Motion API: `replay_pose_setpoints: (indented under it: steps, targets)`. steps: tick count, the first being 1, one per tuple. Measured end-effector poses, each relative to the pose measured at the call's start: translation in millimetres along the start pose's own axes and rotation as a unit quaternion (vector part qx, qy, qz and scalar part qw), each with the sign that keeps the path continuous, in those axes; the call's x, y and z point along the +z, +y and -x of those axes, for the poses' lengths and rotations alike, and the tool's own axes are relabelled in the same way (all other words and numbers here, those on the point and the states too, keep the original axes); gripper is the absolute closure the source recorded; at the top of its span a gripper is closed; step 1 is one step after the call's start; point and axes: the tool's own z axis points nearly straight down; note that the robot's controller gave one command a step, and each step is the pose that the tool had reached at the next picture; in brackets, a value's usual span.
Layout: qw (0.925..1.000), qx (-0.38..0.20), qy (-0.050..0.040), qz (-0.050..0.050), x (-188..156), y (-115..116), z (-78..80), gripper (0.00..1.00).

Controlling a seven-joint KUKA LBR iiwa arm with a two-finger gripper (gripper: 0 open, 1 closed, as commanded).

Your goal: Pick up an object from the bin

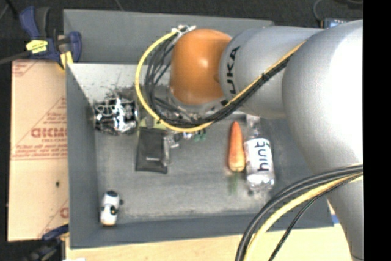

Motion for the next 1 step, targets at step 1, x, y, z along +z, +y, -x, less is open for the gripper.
replay_pose_setpoints:
  steps: [1]
  targets:
    - [0.9927, 0.121, -0.0003, -0.001, 29.1, -27.5, -3.0, 1.00]
